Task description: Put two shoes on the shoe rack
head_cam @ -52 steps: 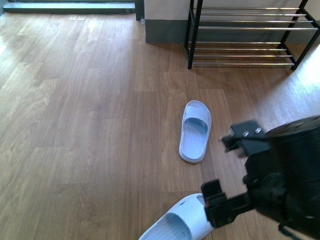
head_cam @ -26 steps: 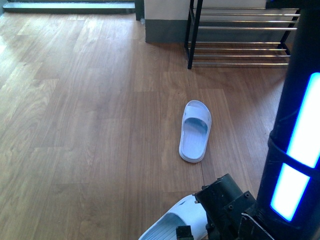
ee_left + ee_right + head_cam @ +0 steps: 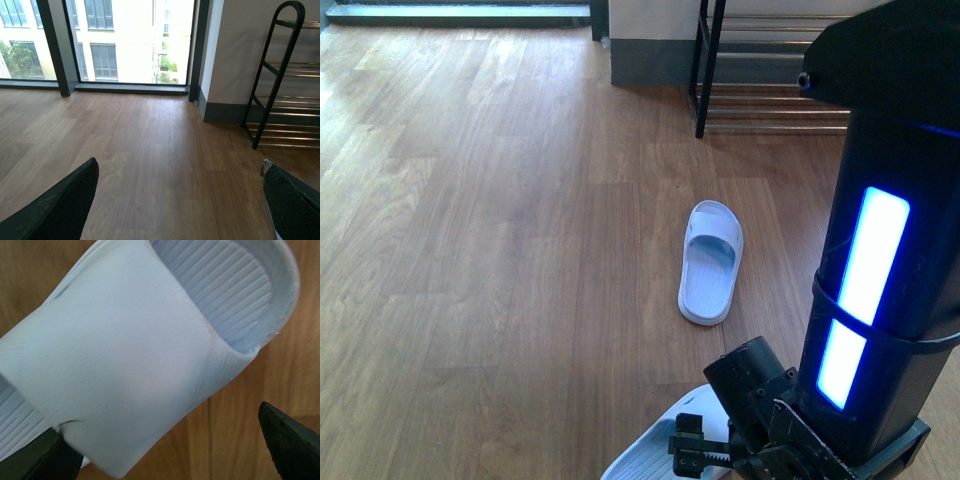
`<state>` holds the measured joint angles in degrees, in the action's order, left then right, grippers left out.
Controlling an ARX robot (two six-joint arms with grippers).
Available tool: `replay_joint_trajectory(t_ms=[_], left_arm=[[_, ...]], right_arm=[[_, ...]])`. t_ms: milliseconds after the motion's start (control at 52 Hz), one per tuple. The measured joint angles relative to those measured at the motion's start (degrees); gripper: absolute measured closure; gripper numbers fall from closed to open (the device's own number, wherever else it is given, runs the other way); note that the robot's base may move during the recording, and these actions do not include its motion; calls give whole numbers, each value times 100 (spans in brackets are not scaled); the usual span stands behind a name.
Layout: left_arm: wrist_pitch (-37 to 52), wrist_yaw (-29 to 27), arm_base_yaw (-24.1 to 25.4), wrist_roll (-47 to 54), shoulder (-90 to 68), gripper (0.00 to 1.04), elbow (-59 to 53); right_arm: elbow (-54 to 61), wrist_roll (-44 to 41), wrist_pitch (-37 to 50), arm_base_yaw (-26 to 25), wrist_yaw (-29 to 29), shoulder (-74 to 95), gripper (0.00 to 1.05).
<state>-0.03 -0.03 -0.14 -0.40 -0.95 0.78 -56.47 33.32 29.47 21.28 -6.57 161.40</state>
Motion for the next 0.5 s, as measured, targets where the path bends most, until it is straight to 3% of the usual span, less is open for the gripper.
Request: replay_joint_trajectory(t_ms=[327, 500], left_arm=[[0, 0, 0, 0, 0, 9, 0], [0, 0, 0, 0, 0, 9, 0]], right_arm=[[-149, -920, 807, -520, -289, 481, 9], [-111, -938, 1045, -688, -114, 496, 29]])
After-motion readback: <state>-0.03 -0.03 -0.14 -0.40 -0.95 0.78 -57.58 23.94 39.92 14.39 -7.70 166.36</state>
